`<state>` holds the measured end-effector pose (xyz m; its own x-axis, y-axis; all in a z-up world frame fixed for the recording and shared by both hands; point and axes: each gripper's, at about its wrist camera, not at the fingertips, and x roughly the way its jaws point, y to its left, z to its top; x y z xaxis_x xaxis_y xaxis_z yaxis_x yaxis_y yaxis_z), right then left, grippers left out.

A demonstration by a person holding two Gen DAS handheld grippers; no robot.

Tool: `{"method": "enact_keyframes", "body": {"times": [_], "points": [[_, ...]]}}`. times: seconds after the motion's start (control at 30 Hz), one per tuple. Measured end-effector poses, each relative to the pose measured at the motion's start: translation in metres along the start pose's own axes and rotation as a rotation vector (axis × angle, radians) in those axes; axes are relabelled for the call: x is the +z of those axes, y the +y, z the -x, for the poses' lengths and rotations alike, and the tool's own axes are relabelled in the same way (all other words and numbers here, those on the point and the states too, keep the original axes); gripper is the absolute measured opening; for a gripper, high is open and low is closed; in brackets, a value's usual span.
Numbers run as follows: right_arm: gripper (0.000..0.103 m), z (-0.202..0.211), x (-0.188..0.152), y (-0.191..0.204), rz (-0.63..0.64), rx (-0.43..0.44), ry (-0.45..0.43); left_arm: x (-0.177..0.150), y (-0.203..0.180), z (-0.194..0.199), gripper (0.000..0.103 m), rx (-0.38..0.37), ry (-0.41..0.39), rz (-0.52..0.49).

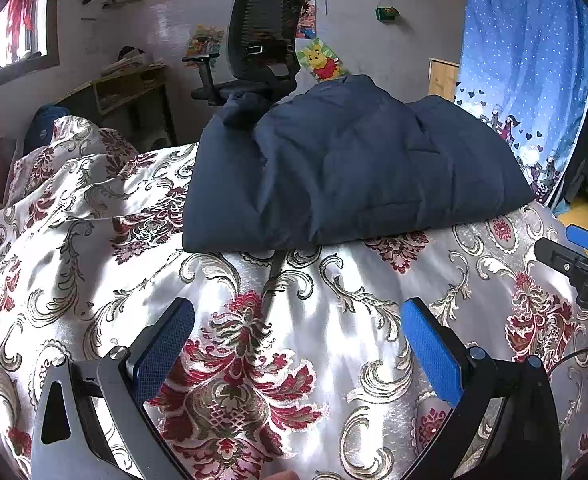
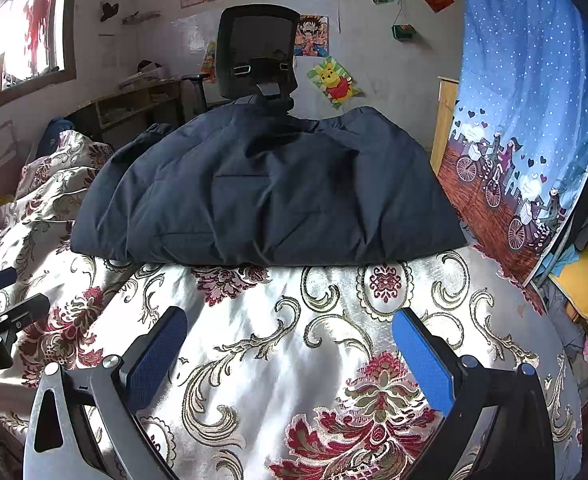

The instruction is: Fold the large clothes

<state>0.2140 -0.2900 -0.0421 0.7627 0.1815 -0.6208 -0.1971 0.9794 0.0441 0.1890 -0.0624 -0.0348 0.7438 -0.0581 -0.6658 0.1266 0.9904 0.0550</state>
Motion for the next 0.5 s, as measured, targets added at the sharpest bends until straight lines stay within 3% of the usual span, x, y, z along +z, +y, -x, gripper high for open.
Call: {"method": "enact_keyframes", "body": {"times": [0.5], "points": [[0.103, -0.0028, 0.0014, -0.0011, -0.002, 0.0, 0.003, -0.0023, 0.0007, -0.0095, 0.101, -0.008, 0.059, 0.015]]}}
